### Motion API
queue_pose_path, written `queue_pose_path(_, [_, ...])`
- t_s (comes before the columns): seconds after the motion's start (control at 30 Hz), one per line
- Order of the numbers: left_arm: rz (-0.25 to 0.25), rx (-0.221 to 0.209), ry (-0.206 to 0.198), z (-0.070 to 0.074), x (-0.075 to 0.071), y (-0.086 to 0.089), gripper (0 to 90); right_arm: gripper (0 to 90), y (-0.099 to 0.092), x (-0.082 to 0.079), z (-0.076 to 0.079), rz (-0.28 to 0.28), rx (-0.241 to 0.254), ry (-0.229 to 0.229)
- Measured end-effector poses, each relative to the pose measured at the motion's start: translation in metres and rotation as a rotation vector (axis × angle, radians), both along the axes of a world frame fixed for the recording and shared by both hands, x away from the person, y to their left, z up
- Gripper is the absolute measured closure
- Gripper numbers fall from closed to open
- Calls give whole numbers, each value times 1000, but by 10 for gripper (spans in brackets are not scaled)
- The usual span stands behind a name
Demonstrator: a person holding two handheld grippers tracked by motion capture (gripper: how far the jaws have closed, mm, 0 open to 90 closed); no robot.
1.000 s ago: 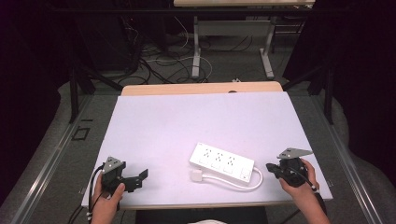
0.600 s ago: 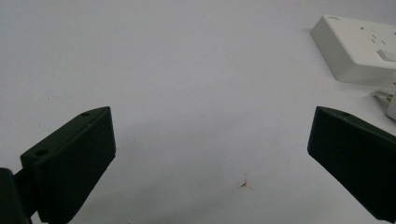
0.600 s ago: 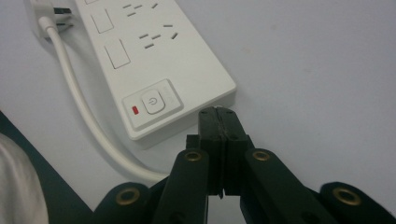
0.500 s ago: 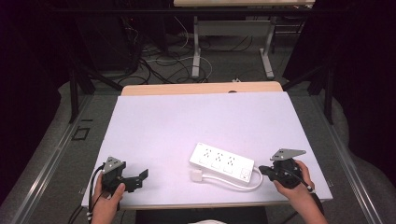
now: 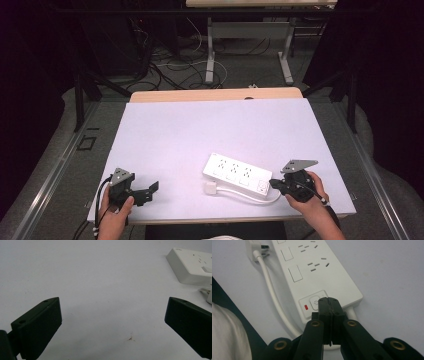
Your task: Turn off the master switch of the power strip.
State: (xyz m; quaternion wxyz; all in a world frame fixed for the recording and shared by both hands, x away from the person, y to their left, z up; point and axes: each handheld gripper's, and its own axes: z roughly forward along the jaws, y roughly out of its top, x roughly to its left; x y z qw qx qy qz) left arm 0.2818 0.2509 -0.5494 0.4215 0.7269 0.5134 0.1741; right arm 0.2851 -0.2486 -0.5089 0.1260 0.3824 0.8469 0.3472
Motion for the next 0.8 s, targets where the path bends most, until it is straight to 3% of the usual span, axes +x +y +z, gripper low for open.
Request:
queue_pose_path(0.3, [-1,3,-1,0,0,0,10,900,10,2,-5,34,-7,22])
queue_pose_path(0.4, [-2,2,-1,0,0,0,10,900,13,2,-5,41,-14,55])
queue_pose_path(0.43, [-2,2,-1,0,0,0,10,900,14,3,-7,42,-12,33])
queue_pose_path(0.8, [-4,2,0,0,0,0,10,900,22,9,-11,47,-16,36])
